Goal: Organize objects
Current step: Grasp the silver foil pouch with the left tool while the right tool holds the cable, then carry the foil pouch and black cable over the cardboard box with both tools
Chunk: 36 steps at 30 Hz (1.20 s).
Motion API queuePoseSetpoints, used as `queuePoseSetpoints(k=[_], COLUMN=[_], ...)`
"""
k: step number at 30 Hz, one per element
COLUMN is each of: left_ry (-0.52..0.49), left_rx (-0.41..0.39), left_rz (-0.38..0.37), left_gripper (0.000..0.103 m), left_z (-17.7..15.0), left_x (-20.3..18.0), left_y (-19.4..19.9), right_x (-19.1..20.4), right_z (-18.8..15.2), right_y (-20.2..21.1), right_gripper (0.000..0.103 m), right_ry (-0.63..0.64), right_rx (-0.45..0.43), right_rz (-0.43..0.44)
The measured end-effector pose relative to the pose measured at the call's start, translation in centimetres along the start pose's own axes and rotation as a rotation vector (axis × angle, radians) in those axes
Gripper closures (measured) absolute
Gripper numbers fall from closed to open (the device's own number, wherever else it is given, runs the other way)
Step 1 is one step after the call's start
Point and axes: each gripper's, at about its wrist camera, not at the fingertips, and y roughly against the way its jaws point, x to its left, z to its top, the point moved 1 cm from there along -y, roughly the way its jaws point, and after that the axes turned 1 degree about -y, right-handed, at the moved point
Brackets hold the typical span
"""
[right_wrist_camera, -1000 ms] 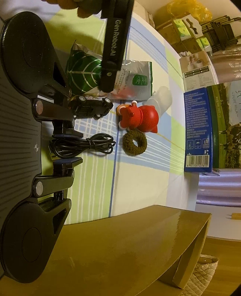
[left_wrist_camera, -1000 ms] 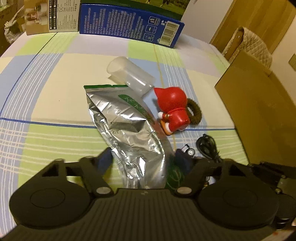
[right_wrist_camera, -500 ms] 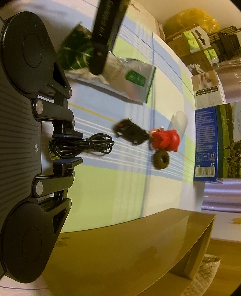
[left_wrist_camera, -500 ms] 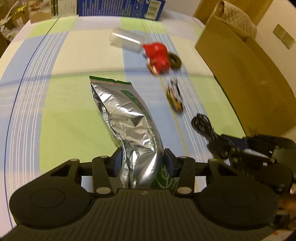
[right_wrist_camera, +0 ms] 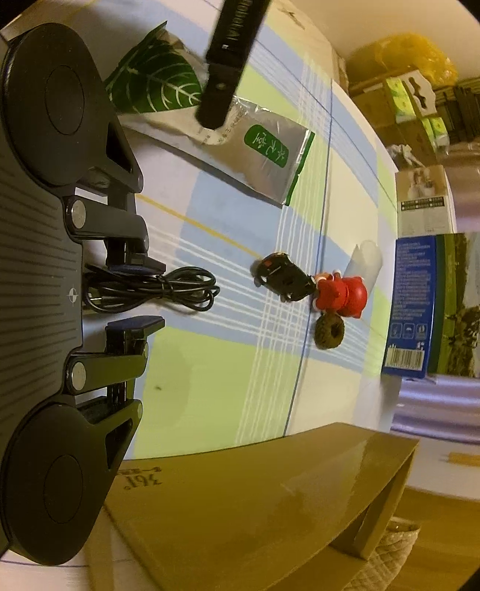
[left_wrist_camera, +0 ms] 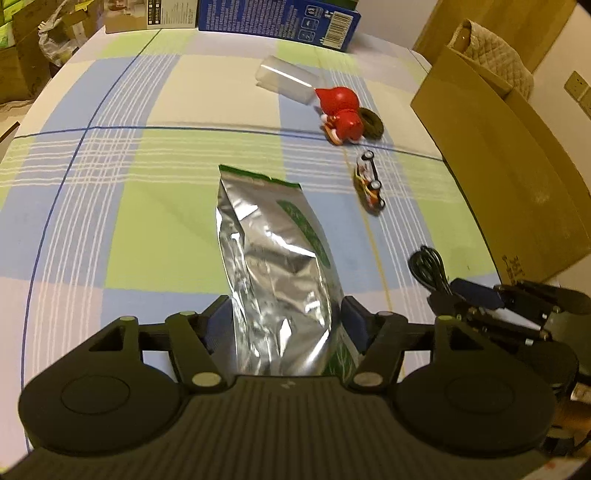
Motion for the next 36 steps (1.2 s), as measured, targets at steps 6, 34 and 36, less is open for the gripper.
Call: queuePoseSetpoints(k=[6, 34, 36], left_ry=[0.012, 0.043, 0.05], left_rx=[0.003, -0.008, -0.02], left_rz=[0.0, 0.025, 0.013], left_gripper=[0.038, 0.067, 0.067], left_z=[0.9, -0.8, -1.0], left_x=[0.1, -0.6, -1.0], left_y=[-1.4, 2.1, 3.1], right_x=[0.4, 0.0, 0.0], right_z=[0.2, 0.7, 0.6], right_y=[-0.3, 3.1, 4.4], right_gripper=[0.082, 0.092, 0.092], right_ry=[0.016, -0.075, -0.087], right_rx=[-0.005, -0.069, -0.08], right_rz=[0.011, 0.035, 0.042])
